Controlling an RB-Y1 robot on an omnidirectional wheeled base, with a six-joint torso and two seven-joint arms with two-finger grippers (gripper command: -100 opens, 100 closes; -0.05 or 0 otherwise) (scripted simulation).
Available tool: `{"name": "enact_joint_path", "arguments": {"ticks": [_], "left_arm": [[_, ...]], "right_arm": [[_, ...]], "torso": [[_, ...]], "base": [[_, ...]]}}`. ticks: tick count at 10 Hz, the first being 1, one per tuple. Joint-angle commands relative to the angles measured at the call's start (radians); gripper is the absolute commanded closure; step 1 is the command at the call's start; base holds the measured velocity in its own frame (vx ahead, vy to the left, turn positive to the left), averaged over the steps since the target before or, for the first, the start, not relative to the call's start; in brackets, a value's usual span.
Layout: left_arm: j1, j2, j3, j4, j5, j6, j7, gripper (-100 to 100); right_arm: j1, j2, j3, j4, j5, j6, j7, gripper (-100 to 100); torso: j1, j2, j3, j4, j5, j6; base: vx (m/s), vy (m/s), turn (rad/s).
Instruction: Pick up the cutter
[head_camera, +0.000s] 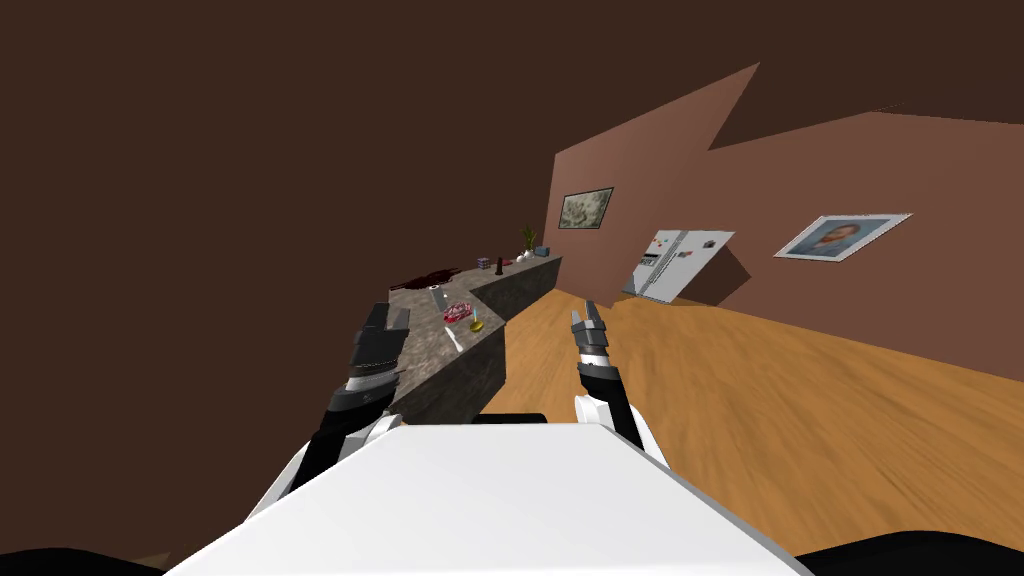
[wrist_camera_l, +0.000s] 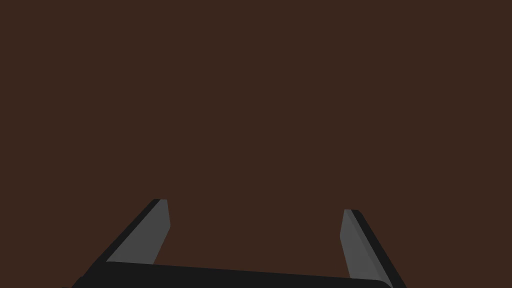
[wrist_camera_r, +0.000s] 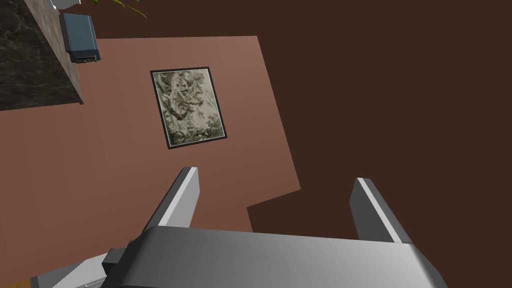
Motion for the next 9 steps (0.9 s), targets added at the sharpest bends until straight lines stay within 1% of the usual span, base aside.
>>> {"name": "enact_joint_path", "arguments": {"ticks": [1, 2, 3, 5, 6, 8, 9], "left_arm": [[0.041, 0.036, 0.011, -0.005, 0.016, 0.023, 0.014, -100], [0.069, 0.057, 0.021, -0.010, 0.028, 0.039, 0.025, -100], [0.073, 0.057, 0.021, -0.010, 0.028, 0.039, 0.025, -100], [0.134, 0.099, 0.042, -0.023, 0.057, 0.074, 0.049, -100], [0.143, 0.099, 0.042, -0.023, 0.057, 0.074, 0.049, -100], [0.216, 0.144, 0.065, -0.037, 0.091, 0.115, 0.075, -100], [0.222, 0.144, 0.065, -0.037, 0.091, 0.115, 0.075, -100]], "right_arm": [[0.000, 0.000, 0.000, 0.000, 0.000, 0.000, 0.000, 0], [0.000, 0.000, 0.000, 0.000, 0.000, 0.000, 0.000, 0], [0.000, 0.000, 0.000, 0.000, 0.000, 0.000, 0.000, 0], [0.000, 0.000, 0.000, 0.000, 0.000, 0.000, 0.000, 0], [0.000, 0.000, 0.000, 0.000, 0.000, 0.000, 0.000, 0], [0.000, 0.000, 0.000, 0.000, 0.000, 0.000, 0.000, 0], [0.000, 0.000, 0.000, 0.000, 0.000, 0.000, 0.000, 0]], "torso": [[0.000, 0.000, 0.000, 0.000, 0.000, 0.000], [0.000, 0.000, 0.000, 0.000, 0.000, 0.000], [-0.001, 0.000, 0.000, 0.000, 0.000, 0.000], [0.000, 0.000, 0.000, 0.000, 0.000, 0.000], [-0.001, 0.000, 0.000, 0.000, 0.000, 0.000], [0.000, 0.000, 0.000, 0.000, 0.000, 0.000], [-0.002, 0.001, 0.000, 0.000, 0.000, 0.000]], "base": [[-0.027, -0.066, -0.139], [-0.022, -0.076, -0.150], [-0.012, -0.054, -0.047], [-0.016, -0.072, -0.155], [-0.017, -0.061, -0.050], [-0.019, -0.077, -0.152], [-0.018, -0.060, -0.078]]}}
